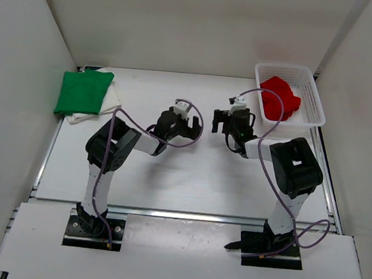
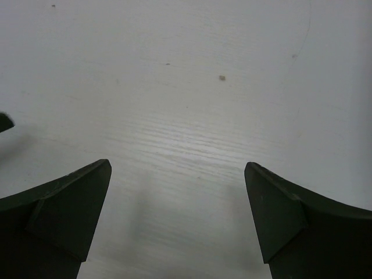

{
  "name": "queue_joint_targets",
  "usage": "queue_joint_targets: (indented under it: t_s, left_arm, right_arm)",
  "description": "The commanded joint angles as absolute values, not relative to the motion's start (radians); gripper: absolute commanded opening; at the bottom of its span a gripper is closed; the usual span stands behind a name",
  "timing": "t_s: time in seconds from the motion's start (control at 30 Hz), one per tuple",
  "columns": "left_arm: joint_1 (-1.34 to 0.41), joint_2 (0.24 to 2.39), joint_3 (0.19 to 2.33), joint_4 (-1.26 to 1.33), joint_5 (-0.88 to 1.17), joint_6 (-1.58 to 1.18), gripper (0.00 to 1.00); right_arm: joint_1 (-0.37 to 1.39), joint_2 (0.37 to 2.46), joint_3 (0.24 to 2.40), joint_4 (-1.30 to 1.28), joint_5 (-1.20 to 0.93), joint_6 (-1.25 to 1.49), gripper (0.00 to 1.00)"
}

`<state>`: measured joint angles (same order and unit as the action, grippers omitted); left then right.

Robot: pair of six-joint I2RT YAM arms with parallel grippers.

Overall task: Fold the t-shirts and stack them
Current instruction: Put the neatly folded tshirt into the corner of the board with the left arm, then grab crumpled tshirt from bin with the right arm

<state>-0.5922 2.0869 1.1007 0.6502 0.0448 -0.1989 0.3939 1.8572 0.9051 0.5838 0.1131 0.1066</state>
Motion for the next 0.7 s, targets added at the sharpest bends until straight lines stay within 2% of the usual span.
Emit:
queue_joint_targets:
  t_s: [0.0, 0.1, 0.23, 0.33, 0.47, 0.57, 0.63, 0.67]
  left_arm:
    - [-0.519, 2.023, 0.909, 1.082, 0.201, -0.294, 0.99]
    - [-0.496, 2.031, 1.010, 0.860, 0.094, -0.376, 0.98]
    - [-0.494, 2.060, 1.138, 0.683, 0.054, -0.384, 0.98]
    - [-0.546, 2.085, 1.297, 0.352, -0.148, -0.322, 0.98]
    - [-0.595, 2.074, 1.290, 0.342, -0.333, -0.339, 0.99]
    - [-0.580, 2.060, 1.250, 0.360, -0.339, -0.383, 0.99]
    - [-0.551, 2.060, 1.255, 0.362, -0.296, -0.408, 0.98]
    - [-0.543, 2.063, 1.265, 0.344, -0.310, -0.449, 0.99]
  right_arm:
    - [0.312, 1.847, 0.975, 0.594, 0.043, 0.199, 0.99]
    - [0.284, 1.881, 1.018, 0.531, -0.038, 0.222, 0.99]
    - [0.308, 1.862, 1.002, 0.535, 0.055, 0.227, 0.99]
    - [0.351, 1.904, 1.092, 0.453, 0.104, 0.172, 0.99]
    - [0.420, 1.887, 1.072, 0.480, 0.240, 0.114, 0.99]
    - [0.434, 1.845, 0.960, 0.604, 0.294, 0.133, 0.99]
    - [0.434, 1.854, 0.984, 0.562, 0.288, 0.120, 0.97]
    - [0.430, 1.883, 1.046, 0.531, 0.267, 0.109, 0.87]
